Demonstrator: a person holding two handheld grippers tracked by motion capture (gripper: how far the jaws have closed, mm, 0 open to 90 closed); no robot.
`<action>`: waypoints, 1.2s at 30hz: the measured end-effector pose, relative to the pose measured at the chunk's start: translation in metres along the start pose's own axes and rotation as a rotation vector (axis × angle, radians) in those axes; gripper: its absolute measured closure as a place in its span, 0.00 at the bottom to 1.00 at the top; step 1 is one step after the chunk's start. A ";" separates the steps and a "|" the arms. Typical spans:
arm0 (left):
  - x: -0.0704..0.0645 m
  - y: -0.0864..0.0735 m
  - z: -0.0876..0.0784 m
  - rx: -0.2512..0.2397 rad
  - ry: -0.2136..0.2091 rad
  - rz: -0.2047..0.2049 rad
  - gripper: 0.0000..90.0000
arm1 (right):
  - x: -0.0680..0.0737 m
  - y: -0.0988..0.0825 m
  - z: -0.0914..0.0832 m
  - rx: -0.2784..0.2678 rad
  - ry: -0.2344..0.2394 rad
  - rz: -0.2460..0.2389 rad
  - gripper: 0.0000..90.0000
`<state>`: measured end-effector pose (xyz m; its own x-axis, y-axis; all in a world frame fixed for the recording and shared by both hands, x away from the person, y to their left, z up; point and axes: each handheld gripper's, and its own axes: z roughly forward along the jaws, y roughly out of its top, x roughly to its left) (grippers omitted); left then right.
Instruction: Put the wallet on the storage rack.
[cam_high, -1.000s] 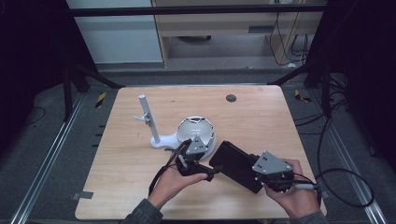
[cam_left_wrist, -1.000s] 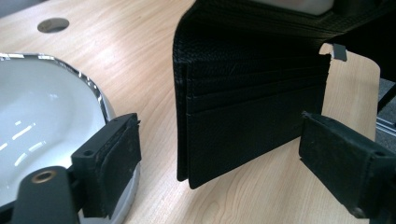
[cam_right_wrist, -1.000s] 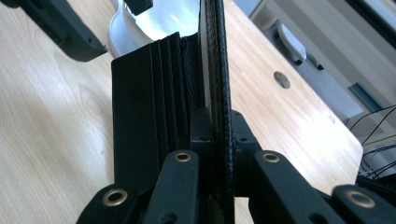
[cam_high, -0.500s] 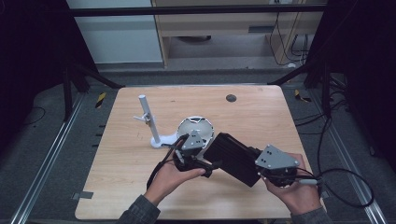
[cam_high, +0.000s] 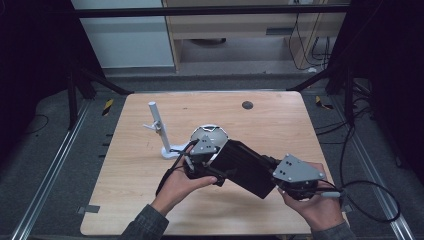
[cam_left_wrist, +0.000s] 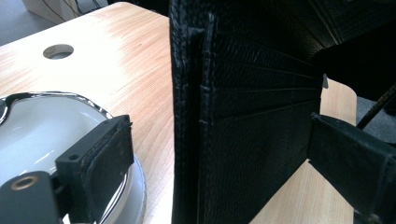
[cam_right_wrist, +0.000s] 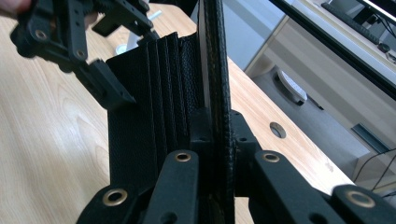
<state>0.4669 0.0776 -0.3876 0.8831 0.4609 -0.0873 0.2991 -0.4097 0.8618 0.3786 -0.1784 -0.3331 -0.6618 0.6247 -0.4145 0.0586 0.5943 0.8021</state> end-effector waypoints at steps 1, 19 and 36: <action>0.000 0.000 0.000 0.000 -0.004 -0.001 0.08 | 0.000 0.000 0.000 -0.005 0.002 0.003 0.93; 0.003 0.002 0.003 -0.001 -0.063 -0.018 0.31 | 0.004 0.000 0.001 -0.021 0.016 -0.005 0.93; -0.003 0.008 -0.015 0.002 -0.026 0.015 0.88 | 0.011 -0.027 0.020 0.036 0.047 -0.001 0.89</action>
<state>0.4612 0.0842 -0.3731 0.8968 0.4338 -0.0871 0.2862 -0.4186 0.8619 0.3852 -0.1772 -0.3675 -0.6960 0.6004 -0.3939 0.0846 0.6133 0.7853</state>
